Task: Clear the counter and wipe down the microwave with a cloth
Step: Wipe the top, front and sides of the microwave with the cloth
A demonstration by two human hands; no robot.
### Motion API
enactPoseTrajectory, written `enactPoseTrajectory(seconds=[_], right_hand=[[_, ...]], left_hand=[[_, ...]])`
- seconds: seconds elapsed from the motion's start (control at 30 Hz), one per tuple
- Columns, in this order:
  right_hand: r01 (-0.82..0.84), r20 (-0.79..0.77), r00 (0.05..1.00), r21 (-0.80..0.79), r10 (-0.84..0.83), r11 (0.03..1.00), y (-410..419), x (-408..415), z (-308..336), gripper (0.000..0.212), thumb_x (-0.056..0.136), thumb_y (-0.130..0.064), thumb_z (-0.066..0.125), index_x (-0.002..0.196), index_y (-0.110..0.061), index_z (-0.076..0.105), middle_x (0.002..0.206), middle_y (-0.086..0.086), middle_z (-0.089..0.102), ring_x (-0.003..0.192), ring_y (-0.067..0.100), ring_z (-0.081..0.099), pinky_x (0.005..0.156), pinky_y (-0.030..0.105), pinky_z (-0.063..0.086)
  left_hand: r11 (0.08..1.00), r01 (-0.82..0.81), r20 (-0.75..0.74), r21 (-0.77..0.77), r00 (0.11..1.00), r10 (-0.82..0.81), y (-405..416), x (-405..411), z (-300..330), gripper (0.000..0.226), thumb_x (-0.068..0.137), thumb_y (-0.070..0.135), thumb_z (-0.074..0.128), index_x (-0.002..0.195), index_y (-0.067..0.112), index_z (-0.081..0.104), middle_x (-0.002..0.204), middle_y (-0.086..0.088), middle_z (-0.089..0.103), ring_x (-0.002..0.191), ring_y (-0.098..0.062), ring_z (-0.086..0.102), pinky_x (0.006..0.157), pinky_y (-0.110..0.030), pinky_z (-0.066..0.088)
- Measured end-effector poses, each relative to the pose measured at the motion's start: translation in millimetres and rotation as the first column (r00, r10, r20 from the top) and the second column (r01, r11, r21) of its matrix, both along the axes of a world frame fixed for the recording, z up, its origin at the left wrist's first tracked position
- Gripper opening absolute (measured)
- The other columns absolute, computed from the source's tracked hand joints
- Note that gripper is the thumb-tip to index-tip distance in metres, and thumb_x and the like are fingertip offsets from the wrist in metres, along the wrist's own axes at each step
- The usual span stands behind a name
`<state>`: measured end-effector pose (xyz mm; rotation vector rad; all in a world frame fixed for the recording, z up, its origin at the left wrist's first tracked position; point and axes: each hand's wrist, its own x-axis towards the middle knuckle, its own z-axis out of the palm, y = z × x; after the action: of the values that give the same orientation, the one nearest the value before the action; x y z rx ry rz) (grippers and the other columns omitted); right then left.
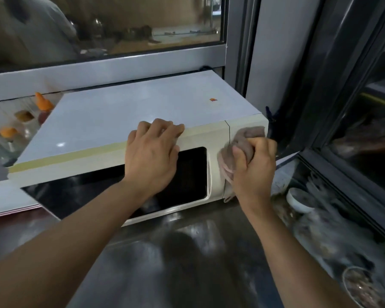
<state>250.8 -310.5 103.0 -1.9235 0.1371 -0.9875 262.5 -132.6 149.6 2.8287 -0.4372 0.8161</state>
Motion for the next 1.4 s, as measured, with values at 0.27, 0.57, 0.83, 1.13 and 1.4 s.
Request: enactPoseTrajectory(seconds=[0.27, 0.57, 0.83, 1.13, 1.4], right_hand=[[0.127, 0.099, 0.99, -0.298, -0.102, 0.946, 52, 14, -5, 0.03, 0.078, -0.014, 0.073, 0.098, -0.01, 0.052, 0.114, 0.018, 0.05, 0.103, 0.031, 0.045, 0.082, 0.036, 0.047], [0.086, 0.026, 0.996, -0.201, -0.083, 0.976, 49, -12, -85, 0.024, 0.081, -0.014, 0.073, 0.088, 0.004, 0.06, 0.1, 0.025, 0.047, 0.092, 0.032, 0.053, 0.072, 0.041, 0.055], [0.106, 0.068, 0.993, -0.165, -0.096, 0.981, 49, 3, -36, 0.04, 0.071, -0.011, 0.08, 0.099, 0.001, 0.054, 0.11, 0.019, 0.048, 0.106, 0.029, 0.05, 0.089, 0.038, 0.051], [0.209, 0.225, 0.955, -0.04, -0.195, 0.977, 60, 18, -74, 0.033, 0.079, -0.017, 0.077, 0.092, 0.004, 0.057, 0.105, 0.029, 0.049, 0.099, 0.036, 0.054, 0.082, 0.045, 0.053], [0.042, -0.065, 0.997, 0.044, -0.039, 0.998, 59, 5, -140, 0.035, 0.079, -0.011, 0.071, 0.097, 0.003, 0.044, 0.121, 0.026, 0.039, 0.108, 0.04, 0.05, 0.084, 0.048, 0.052]], left_hand=[[0.998, 0.068, 0.04, 0.016, 0.997, -0.068, 8, 6, 1, 0.036, 0.087, 0.012, 0.052, 0.122, 0.019, 0.059, 0.115, -0.006, 0.058, 0.098, -0.03, 0.047, 0.071, -0.031, 0.034], [0.999, 0.042, 0.133, 0.015, 0.99, -0.043, 6, 5, -8, 0.034, 0.086, 0.014, 0.054, 0.119, 0.02, 0.061, 0.109, -0.003, 0.063, 0.095, -0.031, 0.052, 0.063, -0.028, 0.03], [0.999, 0.03, 0.157, 0.018, 0.987, -0.032, 4, 3, -9, 0.034, 0.086, 0.014, 0.053, 0.119, 0.02, 0.061, 0.109, -0.003, 0.062, 0.095, -0.03, 0.051, 0.061, -0.028, 0.027], [1.0, 0.024, 0.217, 0.015, 0.976, -0.027, 2, 5, -14, 0.031, 0.091, 0.017, 0.048, 0.117, 0.019, 0.062, 0.105, -0.002, 0.063, 0.091, -0.029, 0.051, 0.06, -0.028, 0.025], [1.0, 0.024, 0.243, 0.015, 0.97, -0.027, 1, 6, -16, 0.032, 0.089, 0.016, 0.048, 0.117, 0.018, 0.062, 0.105, -0.004, 0.063, 0.09, -0.031, 0.051, 0.061, -0.029, 0.025]])
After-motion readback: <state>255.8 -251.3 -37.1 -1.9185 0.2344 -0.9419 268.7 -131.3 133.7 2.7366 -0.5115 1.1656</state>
